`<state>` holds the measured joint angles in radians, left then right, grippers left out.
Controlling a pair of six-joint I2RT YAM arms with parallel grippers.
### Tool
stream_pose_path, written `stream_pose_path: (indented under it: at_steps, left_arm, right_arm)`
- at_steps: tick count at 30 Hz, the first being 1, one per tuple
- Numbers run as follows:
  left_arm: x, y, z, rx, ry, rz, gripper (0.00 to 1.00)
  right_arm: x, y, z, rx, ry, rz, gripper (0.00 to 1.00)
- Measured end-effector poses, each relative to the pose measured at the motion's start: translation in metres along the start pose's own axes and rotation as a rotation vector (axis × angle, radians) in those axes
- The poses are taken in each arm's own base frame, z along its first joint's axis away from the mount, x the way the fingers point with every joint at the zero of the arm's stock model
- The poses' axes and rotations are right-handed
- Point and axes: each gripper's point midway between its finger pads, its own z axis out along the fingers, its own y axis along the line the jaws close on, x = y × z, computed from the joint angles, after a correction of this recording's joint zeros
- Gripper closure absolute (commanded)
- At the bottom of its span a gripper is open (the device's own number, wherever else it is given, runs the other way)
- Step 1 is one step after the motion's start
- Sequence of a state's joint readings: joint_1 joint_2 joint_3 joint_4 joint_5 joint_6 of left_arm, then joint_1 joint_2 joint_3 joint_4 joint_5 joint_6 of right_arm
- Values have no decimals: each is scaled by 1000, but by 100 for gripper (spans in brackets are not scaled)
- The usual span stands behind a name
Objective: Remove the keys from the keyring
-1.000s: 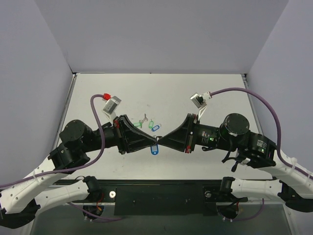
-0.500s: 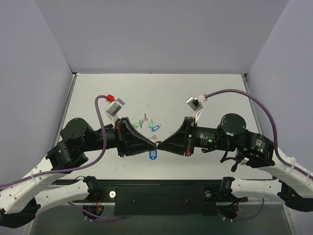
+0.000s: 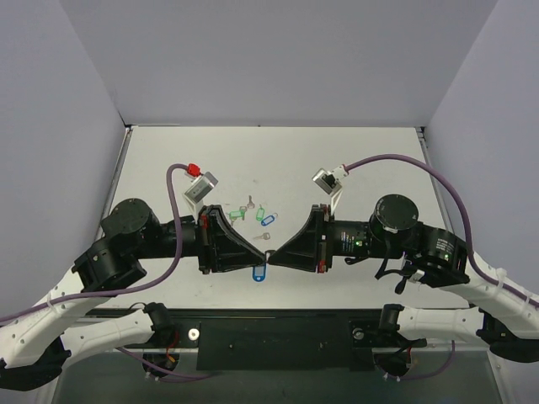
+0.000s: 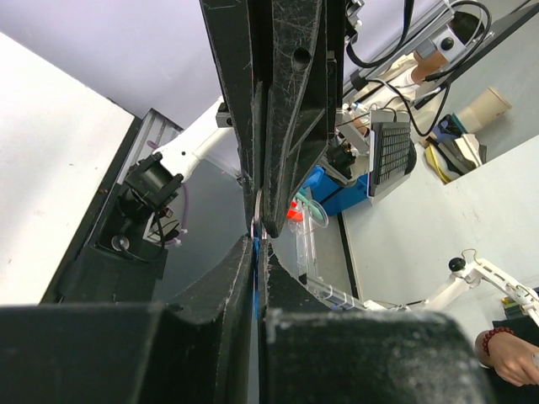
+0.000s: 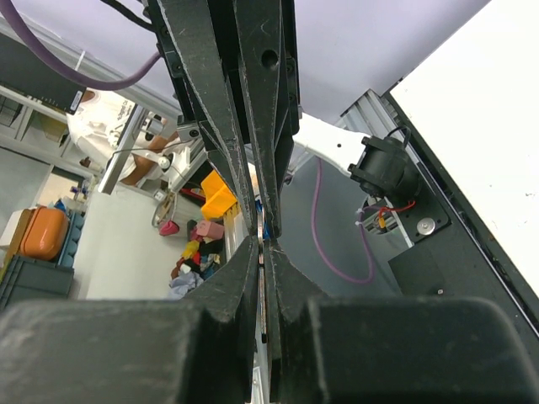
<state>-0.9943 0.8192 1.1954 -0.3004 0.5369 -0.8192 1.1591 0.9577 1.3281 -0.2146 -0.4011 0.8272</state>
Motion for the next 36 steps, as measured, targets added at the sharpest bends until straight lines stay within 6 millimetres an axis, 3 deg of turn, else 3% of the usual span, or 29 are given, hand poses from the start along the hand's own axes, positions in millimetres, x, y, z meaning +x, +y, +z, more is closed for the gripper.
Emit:
stream_pose_path:
  at_steps: [36]
  left_arm:
    - [24, 0, -7, -23, 179, 14, 100]
  right_arm:
    - [26, 1, -1, -43, 127, -20, 100]
